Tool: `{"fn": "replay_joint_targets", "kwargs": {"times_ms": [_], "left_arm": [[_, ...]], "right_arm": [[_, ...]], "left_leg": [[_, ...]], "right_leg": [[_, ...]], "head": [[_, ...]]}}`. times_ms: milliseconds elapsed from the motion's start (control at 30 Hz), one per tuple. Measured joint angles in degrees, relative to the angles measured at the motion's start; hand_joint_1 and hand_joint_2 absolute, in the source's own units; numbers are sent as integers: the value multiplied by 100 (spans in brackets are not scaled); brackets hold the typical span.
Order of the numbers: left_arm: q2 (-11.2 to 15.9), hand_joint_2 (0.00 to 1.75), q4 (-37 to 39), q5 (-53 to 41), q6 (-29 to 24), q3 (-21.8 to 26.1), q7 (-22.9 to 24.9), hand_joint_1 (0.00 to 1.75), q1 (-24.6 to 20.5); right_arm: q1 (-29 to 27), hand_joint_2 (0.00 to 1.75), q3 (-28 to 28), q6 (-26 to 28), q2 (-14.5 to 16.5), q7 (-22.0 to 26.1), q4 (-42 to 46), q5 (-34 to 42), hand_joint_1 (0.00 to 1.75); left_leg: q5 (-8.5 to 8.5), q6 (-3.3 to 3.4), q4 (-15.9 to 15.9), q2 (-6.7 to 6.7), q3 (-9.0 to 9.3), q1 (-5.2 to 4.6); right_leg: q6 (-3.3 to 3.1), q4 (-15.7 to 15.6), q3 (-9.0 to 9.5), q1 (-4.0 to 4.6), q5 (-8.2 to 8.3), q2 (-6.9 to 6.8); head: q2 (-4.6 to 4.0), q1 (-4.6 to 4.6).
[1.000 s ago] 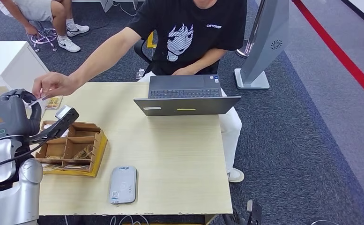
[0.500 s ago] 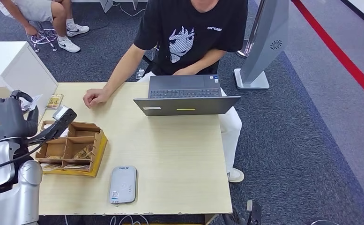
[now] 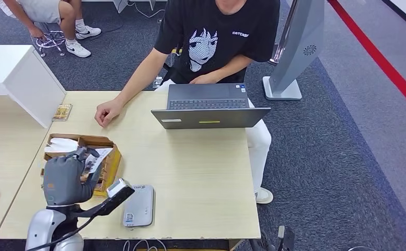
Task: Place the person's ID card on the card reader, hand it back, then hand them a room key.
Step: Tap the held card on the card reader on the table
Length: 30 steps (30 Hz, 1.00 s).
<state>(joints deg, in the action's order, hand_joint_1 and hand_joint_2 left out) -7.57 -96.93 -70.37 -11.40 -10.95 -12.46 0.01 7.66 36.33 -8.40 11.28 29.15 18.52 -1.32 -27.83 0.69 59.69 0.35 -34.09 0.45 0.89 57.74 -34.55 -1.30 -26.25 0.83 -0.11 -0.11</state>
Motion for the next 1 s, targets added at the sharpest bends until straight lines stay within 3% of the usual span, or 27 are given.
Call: {"fn": "replay_joint_targets", "kwargs": {"times_ms": [300,467,1000], "left_arm": [[-15,175,-25,102,299,-611,22,175,756],[-16,175,564,-19,512,-689,310,175,714],[-36,175,2232,-177,376,-686,514,175,420]], "right_arm": [[1,175,136,-2,0,85,31,76,0],[41,175,137,38,0,38,38,-89,0],[62,175,116,45,0,9,36,-196,0]], "left_leg": [[-3,5,0,-5,-2,-3],[-1,6,0,-7,-2,-3],[0,7,0,-5,-4,-3]], "right_leg": [[2,-2,1,-2,-2,-13],[2,-2,2,-2,-1,-17],[1,-1,2,-1,0,-16]], "head": [[0,0],[0,-1],[0,-1]]}}
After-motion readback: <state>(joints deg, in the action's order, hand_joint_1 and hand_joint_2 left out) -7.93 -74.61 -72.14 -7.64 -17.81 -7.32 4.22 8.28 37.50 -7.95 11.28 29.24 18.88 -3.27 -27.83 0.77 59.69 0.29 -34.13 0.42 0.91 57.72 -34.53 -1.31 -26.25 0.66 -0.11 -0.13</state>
